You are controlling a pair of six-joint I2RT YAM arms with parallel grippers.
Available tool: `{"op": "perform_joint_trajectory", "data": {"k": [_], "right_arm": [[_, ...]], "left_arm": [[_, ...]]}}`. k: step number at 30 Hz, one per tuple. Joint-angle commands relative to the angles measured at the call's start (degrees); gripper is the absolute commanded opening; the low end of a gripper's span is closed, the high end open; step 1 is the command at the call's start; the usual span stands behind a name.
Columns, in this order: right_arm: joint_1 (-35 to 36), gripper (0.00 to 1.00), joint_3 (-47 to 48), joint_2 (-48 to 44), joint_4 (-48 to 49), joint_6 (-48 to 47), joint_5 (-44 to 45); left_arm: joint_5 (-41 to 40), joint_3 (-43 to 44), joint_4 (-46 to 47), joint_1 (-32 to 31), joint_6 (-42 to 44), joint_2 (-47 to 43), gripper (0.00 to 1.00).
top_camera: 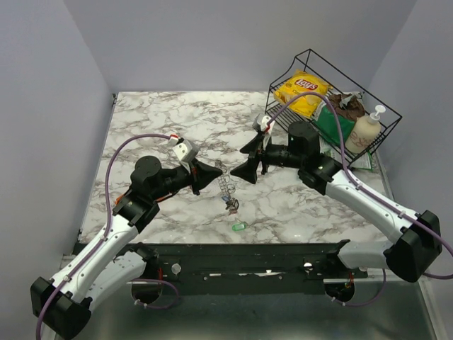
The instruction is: Put the keys on the keyring
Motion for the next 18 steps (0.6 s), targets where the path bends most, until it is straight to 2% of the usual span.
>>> {"op": "perform_joint_trajectory", "data": {"k": [1,9,18], "right_arm": [[-0.05,1.00,-2.04,-2.54,2.42,-0.52,1.89],[-0.05,1.00,-5.64,-4.04,3.74,-0.25,2.51],[-0.05,1.00,-8.37,-4.83,3.22,2.21,2.60]], "left_arm": [[-2.33,0.19,1.48,0.20,0.70,-1.20,0.00],[-5.40,0.72,-0.27,0.20,1.49,-1.90,0.00],[-7.25,5.55,-8.36,0.20,4.82,-2.52,0.00]]}}
